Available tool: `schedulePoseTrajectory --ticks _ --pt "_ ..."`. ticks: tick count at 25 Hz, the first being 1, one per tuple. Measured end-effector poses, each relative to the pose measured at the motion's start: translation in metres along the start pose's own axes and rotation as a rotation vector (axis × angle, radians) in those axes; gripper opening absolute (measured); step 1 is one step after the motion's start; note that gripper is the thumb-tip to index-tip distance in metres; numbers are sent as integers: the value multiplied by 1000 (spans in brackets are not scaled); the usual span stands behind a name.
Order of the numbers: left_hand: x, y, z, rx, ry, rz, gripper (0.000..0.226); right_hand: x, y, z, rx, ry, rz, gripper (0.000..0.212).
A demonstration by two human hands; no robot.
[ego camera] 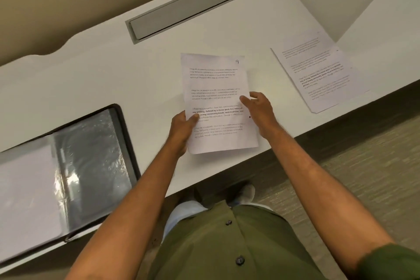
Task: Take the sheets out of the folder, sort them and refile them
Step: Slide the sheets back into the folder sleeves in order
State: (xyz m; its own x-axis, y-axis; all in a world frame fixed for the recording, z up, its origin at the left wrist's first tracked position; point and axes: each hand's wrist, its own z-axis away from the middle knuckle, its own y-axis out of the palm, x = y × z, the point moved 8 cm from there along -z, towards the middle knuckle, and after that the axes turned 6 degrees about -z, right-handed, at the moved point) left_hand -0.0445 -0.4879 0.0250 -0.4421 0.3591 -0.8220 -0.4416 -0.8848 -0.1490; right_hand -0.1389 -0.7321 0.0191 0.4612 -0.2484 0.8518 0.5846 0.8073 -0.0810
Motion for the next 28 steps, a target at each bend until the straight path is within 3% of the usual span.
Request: schedulePoseTrajectory --ticks 7,18,22,26,28 --pt "9 -115 8 -17 24 39 28 14 118 31 125 -56 -194 15" --pt "52 -349 -10 -99 2 65 30 0 362 70 398 -4 -51 37" --pt "66 -408 -24 -170 9 41 24 -12 418 75 390 4 31 40" --pt "52 -453 -38 -363 214 -537 27 -12 424 66 196 -20 4 39" --pt "55 -455 -47 -363 340 -847 36 -5 420 62 133 -49 -2 37"
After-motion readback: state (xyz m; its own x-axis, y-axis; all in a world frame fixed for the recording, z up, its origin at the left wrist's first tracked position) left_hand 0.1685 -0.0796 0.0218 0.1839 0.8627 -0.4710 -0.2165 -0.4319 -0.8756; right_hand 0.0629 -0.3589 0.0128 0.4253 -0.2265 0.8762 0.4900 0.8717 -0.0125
